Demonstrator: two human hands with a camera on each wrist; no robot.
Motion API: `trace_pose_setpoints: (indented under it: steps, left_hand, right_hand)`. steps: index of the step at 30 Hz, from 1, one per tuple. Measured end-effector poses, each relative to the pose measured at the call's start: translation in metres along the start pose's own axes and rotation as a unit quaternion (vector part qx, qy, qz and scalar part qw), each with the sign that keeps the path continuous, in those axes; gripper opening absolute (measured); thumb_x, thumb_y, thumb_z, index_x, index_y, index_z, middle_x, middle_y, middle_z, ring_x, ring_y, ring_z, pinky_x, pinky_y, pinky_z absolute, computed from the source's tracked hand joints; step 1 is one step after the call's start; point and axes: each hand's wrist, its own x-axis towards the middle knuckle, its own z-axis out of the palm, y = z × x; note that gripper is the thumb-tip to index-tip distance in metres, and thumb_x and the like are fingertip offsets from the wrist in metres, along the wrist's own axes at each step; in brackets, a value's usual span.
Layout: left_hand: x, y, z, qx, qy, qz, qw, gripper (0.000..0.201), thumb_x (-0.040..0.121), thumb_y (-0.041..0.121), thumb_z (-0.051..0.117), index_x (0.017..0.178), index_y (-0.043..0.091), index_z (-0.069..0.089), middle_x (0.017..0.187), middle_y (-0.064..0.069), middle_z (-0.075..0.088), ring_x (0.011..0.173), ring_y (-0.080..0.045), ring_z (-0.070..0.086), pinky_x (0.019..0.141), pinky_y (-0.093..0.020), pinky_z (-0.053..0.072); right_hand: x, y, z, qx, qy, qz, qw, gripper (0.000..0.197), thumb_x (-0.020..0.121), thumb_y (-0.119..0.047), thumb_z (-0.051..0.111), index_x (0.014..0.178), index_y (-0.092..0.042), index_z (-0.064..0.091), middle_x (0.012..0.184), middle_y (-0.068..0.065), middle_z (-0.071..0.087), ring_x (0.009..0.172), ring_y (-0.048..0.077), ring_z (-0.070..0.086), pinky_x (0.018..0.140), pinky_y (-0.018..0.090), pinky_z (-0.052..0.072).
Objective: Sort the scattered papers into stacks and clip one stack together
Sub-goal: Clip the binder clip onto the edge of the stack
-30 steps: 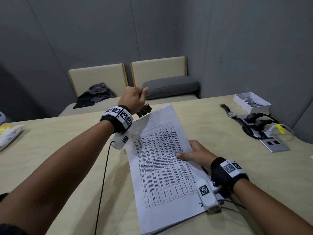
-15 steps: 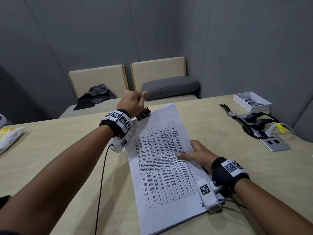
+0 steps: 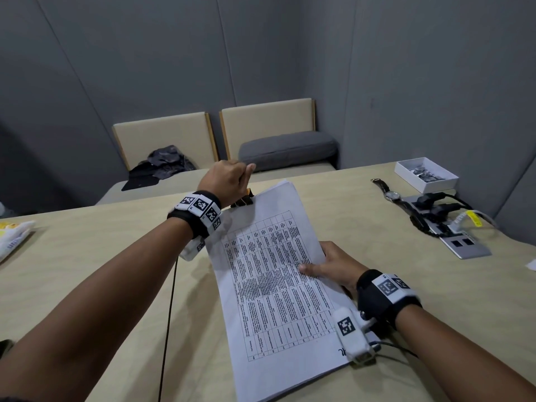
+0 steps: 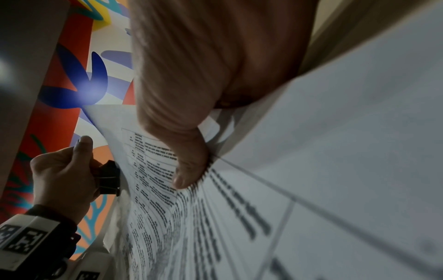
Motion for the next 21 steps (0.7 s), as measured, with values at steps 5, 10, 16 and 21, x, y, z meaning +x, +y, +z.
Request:
trace_pose_setpoints:
  steps: [5, 10, 16, 21]
  left_hand:
    - [0.003, -0.003, 0.004, -0.013, -0.015, -0.037, 0.999, 0.049, 0.101, 0.021, 0.046, 0.054, 0.009, 0.045, 0.047, 0.000, 0.038, 0.037, -0.011, 0.026, 0.048, -0.024, 0.025]
    - [0.010, -0.006, 0.005, -0.055, -0.060, -0.074, 0.994, 0.053, 0.101, 0.027, 0.047, 0.051, 0.010, 0.043, 0.043, -0.003, 0.040, 0.034, -0.014, 0.031, 0.040, -0.022, 0.025]
    - [0.012, -0.001, 0.013, -0.124, -0.102, -0.093, 0.983, 0.055, 0.100, 0.028, 0.048, 0.053, 0.000, 0.048, 0.048, -0.018, 0.052, 0.039, -0.029, 0.042, 0.042, -0.031, 0.034]
    - [0.011, 0.001, 0.015, -0.165, -0.115, -0.110, 0.973, 0.053, 0.101, 0.027, 0.047, 0.059, -0.005, 0.053, 0.054, -0.019, 0.058, 0.044, -0.024, 0.045, 0.048, -0.030, 0.037]
  right_hand:
    - [0.000, 0.001, 0.001, 0.006, -0.008, -0.012, 1.000, 0.045, 0.078, -0.016, 0.078, 0.121, -0.016, 0.063, 0.121, 0.007, 0.071, 0.112, 0.020, 0.068, 0.103, 0.043, 0.049]
    - [0.004, 0.003, 0.002, 0.011, -0.009, -0.044, 0.999, 0.075, 0.057, -0.049, 0.089, 0.119, -0.015, 0.064, 0.118, 0.002, 0.072, 0.111, 0.018, 0.068, 0.093, 0.030, 0.055]
    - [0.005, 0.003, 0.003, 0.023, -0.002, -0.065, 0.998, 0.089, 0.050, -0.060, 0.088, 0.121, -0.012, 0.064, 0.119, 0.003, 0.072, 0.111, 0.018, 0.068, 0.090, 0.026, 0.053]
    - [0.003, 0.002, 0.003, 0.028, -0.003, -0.058, 0.998, 0.083, 0.051, -0.057, 0.088, 0.119, -0.016, 0.064, 0.117, -0.001, 0.073, 0.110, 0.015, 0.068, 0.087, 0.023, 0.053]
